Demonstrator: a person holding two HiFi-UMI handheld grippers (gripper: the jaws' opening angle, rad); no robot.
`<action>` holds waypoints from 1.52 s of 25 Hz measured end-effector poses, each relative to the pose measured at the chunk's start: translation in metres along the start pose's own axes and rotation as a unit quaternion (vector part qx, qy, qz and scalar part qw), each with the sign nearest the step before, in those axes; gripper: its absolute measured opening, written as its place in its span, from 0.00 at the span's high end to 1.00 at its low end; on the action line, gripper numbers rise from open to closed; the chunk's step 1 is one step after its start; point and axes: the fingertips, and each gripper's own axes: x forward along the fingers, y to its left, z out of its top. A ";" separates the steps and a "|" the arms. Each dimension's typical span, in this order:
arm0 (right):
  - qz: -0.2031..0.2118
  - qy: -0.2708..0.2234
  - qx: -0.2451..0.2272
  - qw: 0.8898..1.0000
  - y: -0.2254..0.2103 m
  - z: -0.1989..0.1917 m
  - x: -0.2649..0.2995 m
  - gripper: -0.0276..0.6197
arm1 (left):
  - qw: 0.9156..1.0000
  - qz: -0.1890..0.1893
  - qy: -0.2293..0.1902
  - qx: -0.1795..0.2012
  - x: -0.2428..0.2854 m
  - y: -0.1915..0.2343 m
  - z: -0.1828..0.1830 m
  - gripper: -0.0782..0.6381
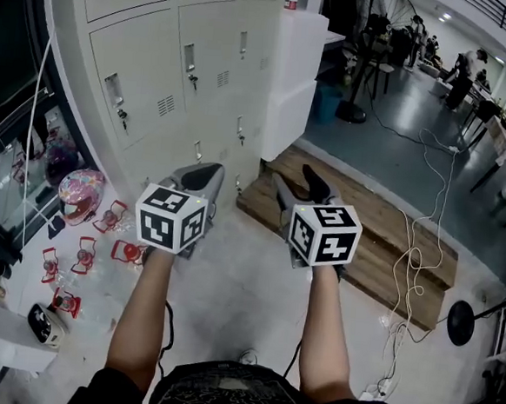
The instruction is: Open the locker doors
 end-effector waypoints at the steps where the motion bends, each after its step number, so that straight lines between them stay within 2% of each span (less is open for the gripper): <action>1: 0.005 0.000 0.000 1.000 -0.006 0.001 0.002 0.57 | 1.000 0.003 0.001 -0.002 0.006 -0.001 0.001 0.89; 4: 0.018 0.003 -0.002 1.000 -0.018 0.001 0.008 0.54 | 1.000 0.018 0.002 -0.011 0.019 -0.004 0.003 0.88; 11: 0.036 0.006 -0.003 0.999 -0.040 -0.001 0.017 0.54 | 0.999 0.038 0.016 -0.009 0.038 -0.010 -0.002 0.88; 20: 0.060 0.005 -0.005 0.998 -0.041 -0.004 0.037 0.54 | 0.997 0.073 0.019 -0.010 0.041 0.010 -0.003 0.89; 30: 0.085 0.011 -0.015 0.996 -0.036 -0.010 0.096 0.53 | 0.994 0.105 0.023 -0.019 0.060 0.063 -0.013 0.89; 38: 0.104 0.014 -0.018 0.994 -0.043 -0.004 0.181 0.53 | 0.990 0.137 0.027 -0.011 0.101 0.140 -0.010 0.89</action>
